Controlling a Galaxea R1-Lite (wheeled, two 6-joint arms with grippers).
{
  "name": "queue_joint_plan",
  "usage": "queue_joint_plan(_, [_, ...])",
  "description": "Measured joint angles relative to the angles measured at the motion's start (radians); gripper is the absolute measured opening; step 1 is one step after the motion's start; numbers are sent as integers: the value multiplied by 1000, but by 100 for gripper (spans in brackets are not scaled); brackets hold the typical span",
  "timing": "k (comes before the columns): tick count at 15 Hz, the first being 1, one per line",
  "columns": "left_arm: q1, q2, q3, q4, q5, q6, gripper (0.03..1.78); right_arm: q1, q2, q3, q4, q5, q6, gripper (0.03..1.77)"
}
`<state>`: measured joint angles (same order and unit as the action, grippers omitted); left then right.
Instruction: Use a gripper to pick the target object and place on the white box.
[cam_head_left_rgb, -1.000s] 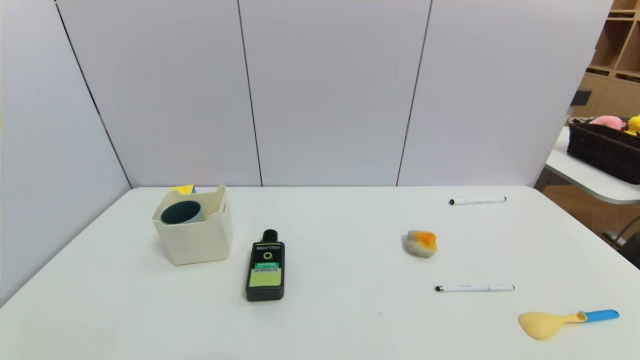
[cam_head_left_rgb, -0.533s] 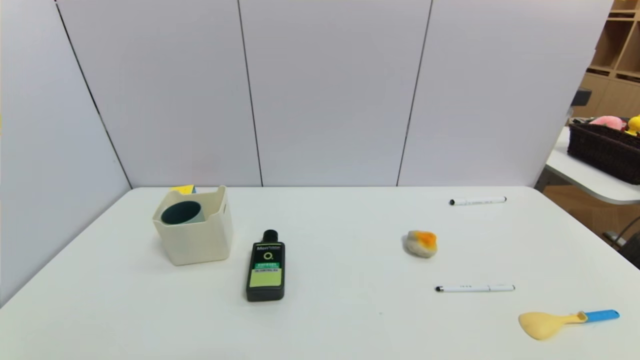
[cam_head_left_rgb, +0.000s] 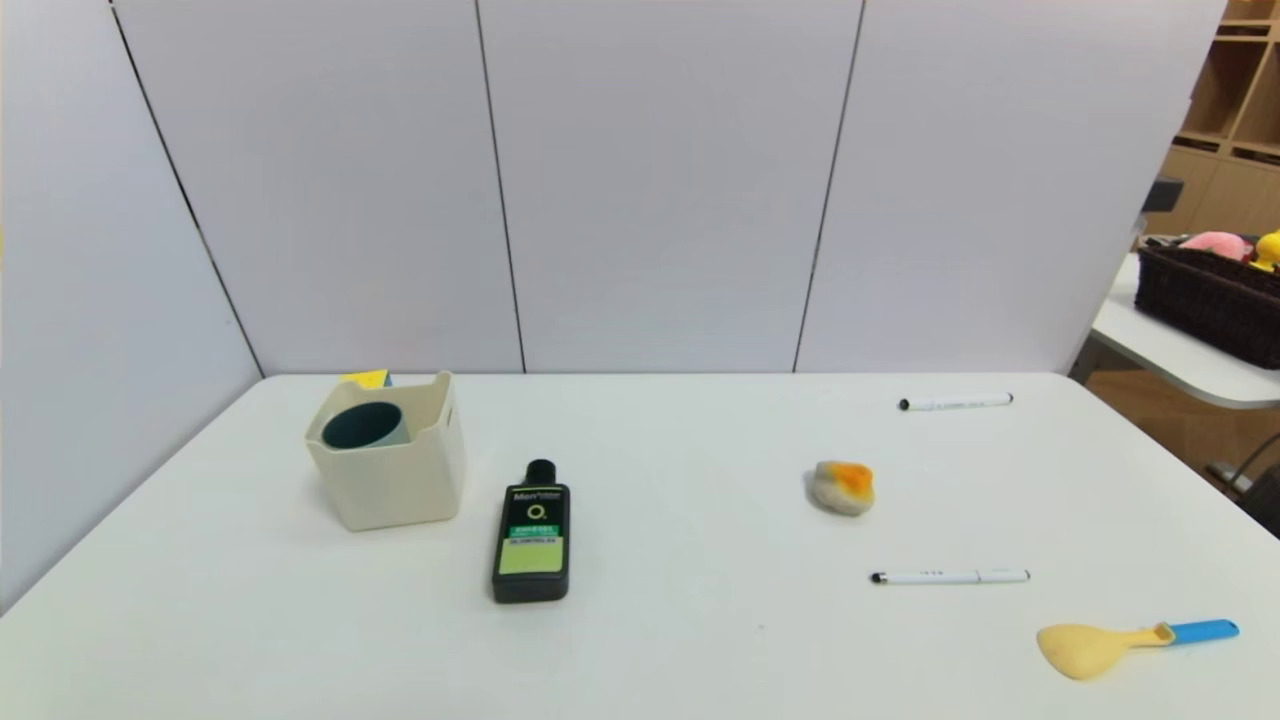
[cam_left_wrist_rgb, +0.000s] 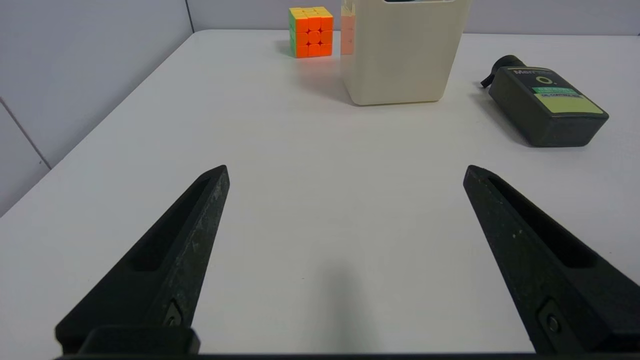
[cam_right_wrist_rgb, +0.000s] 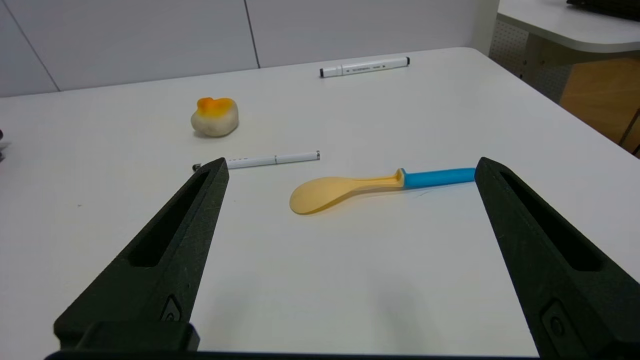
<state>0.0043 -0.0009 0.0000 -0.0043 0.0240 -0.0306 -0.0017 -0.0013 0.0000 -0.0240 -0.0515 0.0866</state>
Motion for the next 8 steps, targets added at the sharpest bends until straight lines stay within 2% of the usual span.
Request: queue_joint_plan(8, [0,0,0,0,0,0,169,0,0,0,-2,0,5,170])
